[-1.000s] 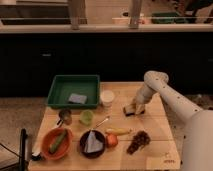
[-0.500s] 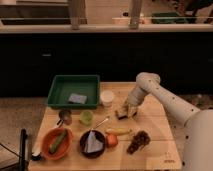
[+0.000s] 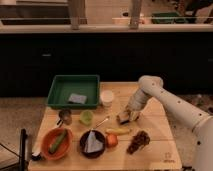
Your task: Wipe table surface with eraser
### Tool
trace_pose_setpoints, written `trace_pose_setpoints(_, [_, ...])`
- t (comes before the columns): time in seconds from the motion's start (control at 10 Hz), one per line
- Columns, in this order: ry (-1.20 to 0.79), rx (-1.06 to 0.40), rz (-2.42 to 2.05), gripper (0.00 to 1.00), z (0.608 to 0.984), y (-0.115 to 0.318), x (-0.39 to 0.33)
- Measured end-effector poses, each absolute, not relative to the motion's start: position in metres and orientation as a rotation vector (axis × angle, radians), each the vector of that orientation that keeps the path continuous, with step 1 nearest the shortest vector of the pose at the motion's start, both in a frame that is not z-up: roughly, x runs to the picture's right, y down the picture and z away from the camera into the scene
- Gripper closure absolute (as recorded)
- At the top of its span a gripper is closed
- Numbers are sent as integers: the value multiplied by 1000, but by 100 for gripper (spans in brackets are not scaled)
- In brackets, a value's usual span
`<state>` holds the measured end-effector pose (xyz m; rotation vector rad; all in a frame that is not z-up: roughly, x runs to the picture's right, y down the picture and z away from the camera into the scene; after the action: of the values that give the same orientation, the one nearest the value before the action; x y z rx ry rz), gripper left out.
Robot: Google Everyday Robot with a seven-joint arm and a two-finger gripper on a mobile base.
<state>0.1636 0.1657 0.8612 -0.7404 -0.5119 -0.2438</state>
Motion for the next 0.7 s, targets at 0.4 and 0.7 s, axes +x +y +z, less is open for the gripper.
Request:
trace_pose_setpoints(0.4, [-425, -743, -166, 100, 866, 166, 208])
trace_pose_setpoints(0.7, [-383, -720, -130, 100, 887, 154, 212])
